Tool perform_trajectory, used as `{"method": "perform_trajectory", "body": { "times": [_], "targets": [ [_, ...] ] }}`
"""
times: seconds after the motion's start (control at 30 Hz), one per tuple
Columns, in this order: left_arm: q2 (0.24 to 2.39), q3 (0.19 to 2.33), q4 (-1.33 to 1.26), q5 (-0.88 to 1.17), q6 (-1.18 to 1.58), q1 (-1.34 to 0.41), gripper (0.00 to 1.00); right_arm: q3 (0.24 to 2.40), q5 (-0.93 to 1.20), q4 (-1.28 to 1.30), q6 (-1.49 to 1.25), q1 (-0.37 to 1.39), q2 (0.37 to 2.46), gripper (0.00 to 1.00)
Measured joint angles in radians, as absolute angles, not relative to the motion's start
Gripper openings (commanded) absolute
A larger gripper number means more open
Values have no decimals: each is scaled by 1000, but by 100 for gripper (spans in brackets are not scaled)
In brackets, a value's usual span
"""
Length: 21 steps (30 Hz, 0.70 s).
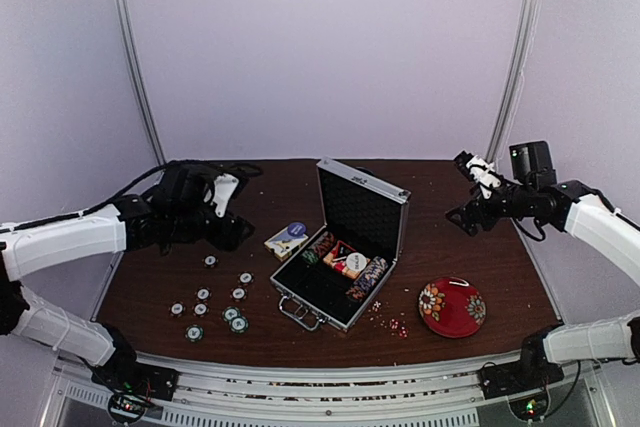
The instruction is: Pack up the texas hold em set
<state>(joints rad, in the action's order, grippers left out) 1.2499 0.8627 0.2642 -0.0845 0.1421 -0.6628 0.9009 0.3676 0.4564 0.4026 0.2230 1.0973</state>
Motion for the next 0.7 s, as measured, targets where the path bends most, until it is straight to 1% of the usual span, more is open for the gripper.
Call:
{"method": "perform_trajectory", "body": {
  "times": [0.17, 0.33, 0.4, 0.5, 0.7],
  "targets": [
    [1301, 862, 353, -10, 201, -776, 64, 889, 430, 503, 490, 339, 1114, 99],
    [1342, 852, 403, 45, 255, -818, 65, 891, 474, 527, 540, 455, 1171, 100],
    [1361, 844, 423, 61, 270, -826, 63, 893, 490, 529, 545, 489, 1195, 100],
    [1402, 832, 440, 79, 292, -832, 60, 904, 510, 527, 536, 512, 1228, 100],
    [1495, 793, 427, 94, 321, -833, 57, 942, 525, 485, 467, 518, 1268, 100]
  ]
}}
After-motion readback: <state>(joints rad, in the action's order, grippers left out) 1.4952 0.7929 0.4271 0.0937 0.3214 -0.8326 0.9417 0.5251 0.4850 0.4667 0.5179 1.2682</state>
